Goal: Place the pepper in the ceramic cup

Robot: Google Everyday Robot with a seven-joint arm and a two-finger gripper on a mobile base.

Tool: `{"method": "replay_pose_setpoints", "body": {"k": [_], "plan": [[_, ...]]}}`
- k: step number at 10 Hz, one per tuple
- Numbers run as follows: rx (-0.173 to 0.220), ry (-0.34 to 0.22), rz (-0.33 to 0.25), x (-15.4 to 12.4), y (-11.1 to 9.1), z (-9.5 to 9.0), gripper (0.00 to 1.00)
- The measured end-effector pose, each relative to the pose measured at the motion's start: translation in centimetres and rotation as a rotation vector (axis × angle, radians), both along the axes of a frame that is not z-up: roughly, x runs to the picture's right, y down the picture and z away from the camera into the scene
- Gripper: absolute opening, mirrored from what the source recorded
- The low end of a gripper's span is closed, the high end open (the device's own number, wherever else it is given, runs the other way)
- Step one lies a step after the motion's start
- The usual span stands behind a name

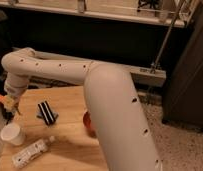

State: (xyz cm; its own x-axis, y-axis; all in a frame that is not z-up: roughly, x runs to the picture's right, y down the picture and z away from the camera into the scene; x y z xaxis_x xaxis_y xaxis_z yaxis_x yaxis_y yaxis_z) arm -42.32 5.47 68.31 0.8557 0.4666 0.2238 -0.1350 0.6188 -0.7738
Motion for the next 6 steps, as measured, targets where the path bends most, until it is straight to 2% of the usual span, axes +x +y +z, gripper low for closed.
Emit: {"method": "replay_pose_setpoints", "body": {"k": [4,6], "plan": [[0.0,0.001,-0.005,0.0,0.3,0.1,0.05],[-0.003,-0.035,-0.083,-3.0,3.8,-0.8,0.05]]}}
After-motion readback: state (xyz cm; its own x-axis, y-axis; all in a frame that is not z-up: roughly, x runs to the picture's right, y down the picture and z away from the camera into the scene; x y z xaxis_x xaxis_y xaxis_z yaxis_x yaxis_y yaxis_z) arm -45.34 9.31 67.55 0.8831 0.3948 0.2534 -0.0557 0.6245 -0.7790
